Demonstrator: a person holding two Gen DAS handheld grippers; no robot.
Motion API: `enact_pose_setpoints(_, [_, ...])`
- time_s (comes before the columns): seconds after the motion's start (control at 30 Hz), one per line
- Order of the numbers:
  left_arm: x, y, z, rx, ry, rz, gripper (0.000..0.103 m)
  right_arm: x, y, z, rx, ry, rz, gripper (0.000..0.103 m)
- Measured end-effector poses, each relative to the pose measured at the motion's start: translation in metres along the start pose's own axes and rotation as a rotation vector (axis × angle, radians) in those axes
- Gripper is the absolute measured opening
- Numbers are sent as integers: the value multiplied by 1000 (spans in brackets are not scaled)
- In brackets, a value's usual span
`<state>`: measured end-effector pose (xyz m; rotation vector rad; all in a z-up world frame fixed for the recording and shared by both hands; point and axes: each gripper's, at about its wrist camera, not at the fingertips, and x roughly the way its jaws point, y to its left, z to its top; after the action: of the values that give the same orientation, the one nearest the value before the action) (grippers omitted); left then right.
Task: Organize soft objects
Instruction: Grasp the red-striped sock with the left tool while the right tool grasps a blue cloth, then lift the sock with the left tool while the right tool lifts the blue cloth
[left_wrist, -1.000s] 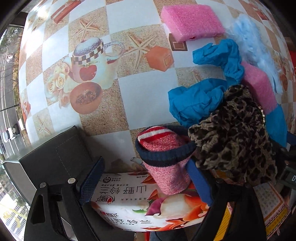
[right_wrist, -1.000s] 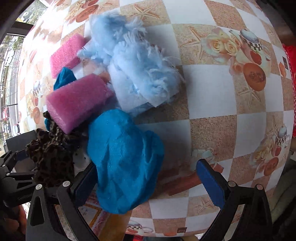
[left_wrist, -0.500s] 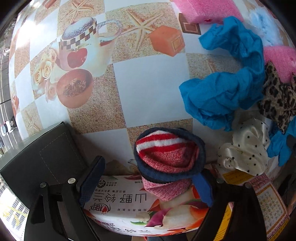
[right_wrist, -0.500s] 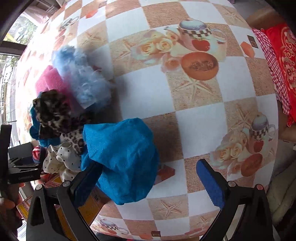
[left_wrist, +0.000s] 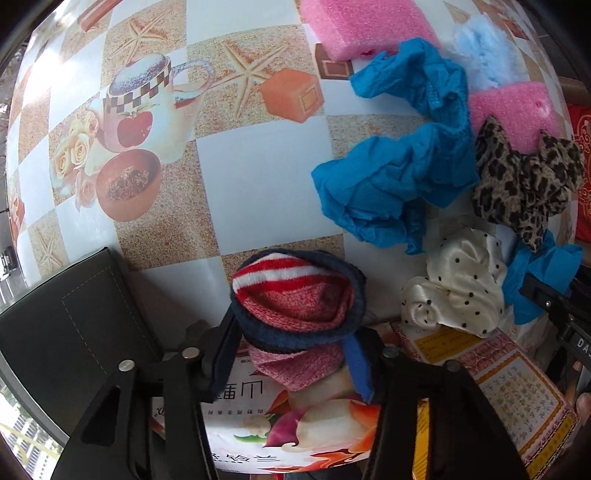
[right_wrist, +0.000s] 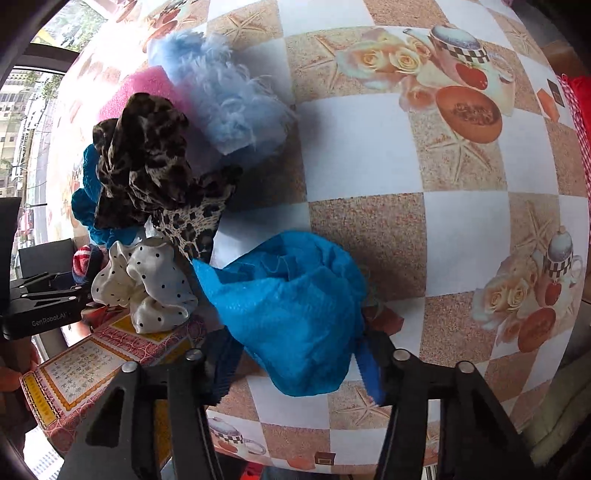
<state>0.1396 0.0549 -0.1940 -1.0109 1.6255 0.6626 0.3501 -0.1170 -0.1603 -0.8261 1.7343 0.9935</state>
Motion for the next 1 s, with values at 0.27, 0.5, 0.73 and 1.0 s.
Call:
enact_pose_setpoints(0.27, [-44,-1,-19,-13,-192,57,32,-31,20,-5,-18,-92,62,29])
enact_pose_setpoints(0.5, [-87,0,-44,-17,-317,73,32,-66,26,9,-32,-154,76,29])
enact_pose_setpoints(0.73, [-110,2,-75,3,-387,58,32,-96,35,20,-38,-200,102,29])
enact_pose_setpoints(1.0, [-121,-3,-87,21,-446,37,32,-120,59,16,-66,-252,127,29])
